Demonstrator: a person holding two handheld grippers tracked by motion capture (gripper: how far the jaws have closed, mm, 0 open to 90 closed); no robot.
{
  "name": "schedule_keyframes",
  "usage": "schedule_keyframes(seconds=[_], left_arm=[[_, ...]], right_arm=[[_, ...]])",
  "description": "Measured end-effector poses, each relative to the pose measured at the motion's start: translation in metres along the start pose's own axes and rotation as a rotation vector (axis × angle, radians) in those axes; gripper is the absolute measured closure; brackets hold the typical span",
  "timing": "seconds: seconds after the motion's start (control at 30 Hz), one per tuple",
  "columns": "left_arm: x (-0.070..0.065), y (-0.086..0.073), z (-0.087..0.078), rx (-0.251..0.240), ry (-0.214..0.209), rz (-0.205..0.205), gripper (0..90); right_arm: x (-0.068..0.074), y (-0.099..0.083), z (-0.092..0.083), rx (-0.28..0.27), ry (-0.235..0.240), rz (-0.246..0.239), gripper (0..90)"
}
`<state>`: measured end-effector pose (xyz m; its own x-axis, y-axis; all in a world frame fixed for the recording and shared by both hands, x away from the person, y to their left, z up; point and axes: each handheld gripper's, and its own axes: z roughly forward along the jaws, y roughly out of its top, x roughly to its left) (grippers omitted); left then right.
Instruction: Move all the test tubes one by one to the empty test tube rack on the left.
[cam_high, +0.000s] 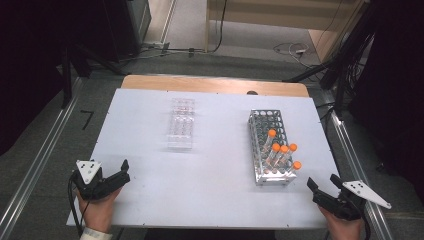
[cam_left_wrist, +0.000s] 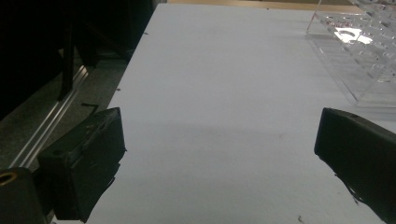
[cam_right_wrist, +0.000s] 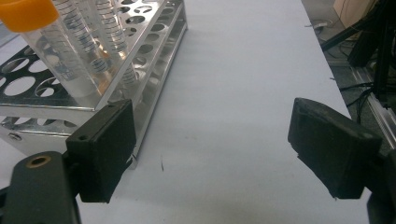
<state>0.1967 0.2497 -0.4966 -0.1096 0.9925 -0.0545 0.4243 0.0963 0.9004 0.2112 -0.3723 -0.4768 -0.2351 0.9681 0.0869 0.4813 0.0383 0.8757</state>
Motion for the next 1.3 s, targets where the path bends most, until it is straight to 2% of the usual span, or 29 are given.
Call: schedule_keyframes(seconds=[0.23,0.37,0.4,0.73,0.97,1.03,1.07,1.23,1.27,1.3], left_arm=[[-0.001,-0.001,0.001,0.005,0.005,0.007,2.2],[-0.002,-0.001,0.000,0.002,0.006,0.008,2.2],[-0.002,-0.001,0.000,0.002,0.007,0.011,2.2],[-0.004,-0.001,0.001,0.003,0.000,0.011,2.2],[-0.006,0.000,0.000,0.010,-0.015,0.014,2.2],[-0.006,0.000,-0.001,0.007,-0.014,0.017,2.2],[-0.007,-0.001,0.000,0.006,-0.014,0.017,2.2],[-0.008,-0.001,0.000,0.006,-0.016,0.023,2.2],[-0.008,-0.001,0.000,0.006,-0.016,0.028,2.2],[-0.008,-0.001,0.000,0.006,-0.016,0.028,2.2]], right_arm=[[0.002,0.001,-0.001,-0.004,0.015,-0.002,13.8],[0.008,0.004,-0.005,-0.024,0.049,-0.015,16.6],[0.013,0.005,-0.006,-0.031,0.071,-0.022,17.5],[0.027,0.010,-0.001,-0.033,0.135,-0.061,22.7],[0.037,0.016,0.007,-0.040,0.178,-0.095,31.4],[0.039,0.018,0.010,-0.039,0.190,-0.102,36.4],[0.039,0.018,0.010,-0.039,0.190,-0.102,36.4],[0.046,0.019,0.017,-0.034,0.207,-0.133,47.0],[0.048,0.019,0.020,-0.039,0.204,-0.145,51.8],[0.048,0.019,0.020,-0.039,0.204,-0.145,51.8]])
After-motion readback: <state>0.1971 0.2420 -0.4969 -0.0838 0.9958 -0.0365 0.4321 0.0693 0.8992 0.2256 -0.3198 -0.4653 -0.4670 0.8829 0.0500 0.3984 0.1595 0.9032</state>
